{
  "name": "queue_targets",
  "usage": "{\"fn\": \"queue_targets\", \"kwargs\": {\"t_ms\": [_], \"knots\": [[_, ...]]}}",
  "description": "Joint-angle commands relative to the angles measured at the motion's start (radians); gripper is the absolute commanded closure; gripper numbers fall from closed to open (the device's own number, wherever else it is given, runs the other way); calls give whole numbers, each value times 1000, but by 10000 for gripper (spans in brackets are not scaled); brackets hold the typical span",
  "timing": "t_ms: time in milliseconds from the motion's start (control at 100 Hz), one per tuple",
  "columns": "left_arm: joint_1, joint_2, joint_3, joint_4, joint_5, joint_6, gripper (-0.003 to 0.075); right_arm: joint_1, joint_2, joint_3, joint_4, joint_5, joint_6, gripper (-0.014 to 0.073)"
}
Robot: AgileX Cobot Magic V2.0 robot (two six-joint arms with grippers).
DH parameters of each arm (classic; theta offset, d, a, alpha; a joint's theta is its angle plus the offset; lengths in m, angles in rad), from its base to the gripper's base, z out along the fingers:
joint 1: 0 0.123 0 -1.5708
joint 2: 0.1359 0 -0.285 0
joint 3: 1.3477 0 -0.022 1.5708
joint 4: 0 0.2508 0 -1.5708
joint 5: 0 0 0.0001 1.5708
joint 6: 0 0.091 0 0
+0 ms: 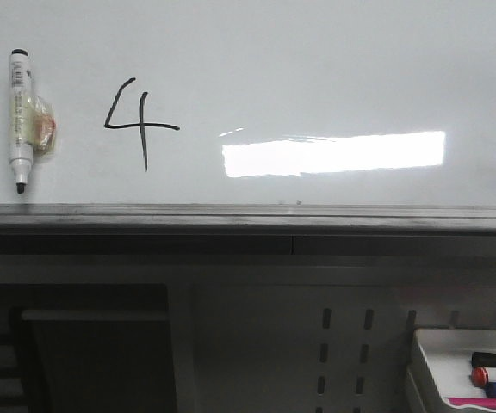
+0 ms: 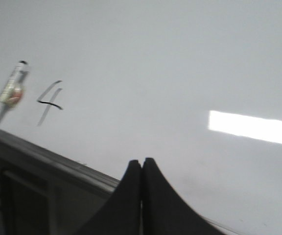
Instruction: Write number 4 on whiteboard
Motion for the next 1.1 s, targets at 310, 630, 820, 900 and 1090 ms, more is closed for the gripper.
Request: {"fn": "queue_targets", "kwargs": {"t_ms": [310, 630, 820, 900, 1090], "knots": [[-2, -24, 32, 0, -58, -5, 741, -373, 11, 125, 116, -78, -2, 658], [-2, -24, 32, 0, -58, -5, 741, -413, -75, 127, 116, 192, -2, 658], [-2, -24, 32, -2, -58, -5, 741, -413, -77, 127, 116, 232, -2, 658], [-2, -24, 32, -2, -58, -5, 741, -413, -77, 127, 116, 232, -2, 658], [-2, -24, 32, -2, -58, -5, 741, -413, -77, 127, 116, 232, -2, 658]]}}
